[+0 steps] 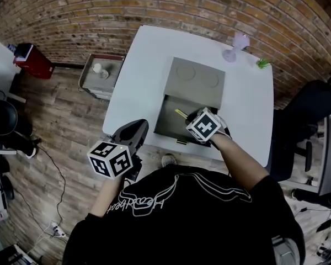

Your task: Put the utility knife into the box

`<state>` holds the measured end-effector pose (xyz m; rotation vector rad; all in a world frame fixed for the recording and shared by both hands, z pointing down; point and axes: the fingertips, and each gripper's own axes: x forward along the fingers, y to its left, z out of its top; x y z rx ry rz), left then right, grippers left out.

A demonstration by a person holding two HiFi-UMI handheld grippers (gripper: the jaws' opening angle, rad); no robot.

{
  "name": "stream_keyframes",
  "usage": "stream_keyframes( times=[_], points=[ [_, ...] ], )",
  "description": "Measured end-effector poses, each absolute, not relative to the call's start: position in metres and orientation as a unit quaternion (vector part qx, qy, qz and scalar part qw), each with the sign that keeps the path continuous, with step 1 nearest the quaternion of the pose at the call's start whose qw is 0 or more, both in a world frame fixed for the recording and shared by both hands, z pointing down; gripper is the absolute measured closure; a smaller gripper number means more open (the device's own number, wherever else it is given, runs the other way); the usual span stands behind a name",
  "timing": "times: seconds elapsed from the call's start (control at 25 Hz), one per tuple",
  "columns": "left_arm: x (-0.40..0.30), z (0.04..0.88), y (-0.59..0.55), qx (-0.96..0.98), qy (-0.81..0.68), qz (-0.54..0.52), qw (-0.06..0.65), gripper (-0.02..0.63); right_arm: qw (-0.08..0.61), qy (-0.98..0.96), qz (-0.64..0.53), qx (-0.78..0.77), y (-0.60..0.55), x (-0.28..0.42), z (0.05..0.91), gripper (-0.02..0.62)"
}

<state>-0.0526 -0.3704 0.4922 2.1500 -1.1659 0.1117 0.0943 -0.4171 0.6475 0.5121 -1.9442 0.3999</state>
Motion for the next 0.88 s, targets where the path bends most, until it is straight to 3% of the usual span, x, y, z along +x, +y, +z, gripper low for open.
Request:
stream_keyframes(
  times=[0.36,0.56,0.72,0.88],
  points=[
    [-0.058,0.487,-0.381,0.823,-0.455,0.035,0.337,0.569,0.532,-0.808,0.176,0.180,-0.416,0.092,0.649,0.517],
    [-0.055,0.484,-0.379,0.828,-0.446,0.046,0.335,0.569,0.521,-0.814,0.174,0.188,-0.414,0.092,0.644,0.440],
    [-0.053,0.475,-0.371,0.835,-0.436,0.056,0.330,0.569,0.488,-0.826,0.163,0.227,-0.421,0.096,0.628,0.385],
    [-0.051,0.457,-0.352,0.846,-0.419,0.060,0.324,0.569,0.407,-0.851,0.203,0.262,-0.411,0.094,0.584,0.394]
  ],
)
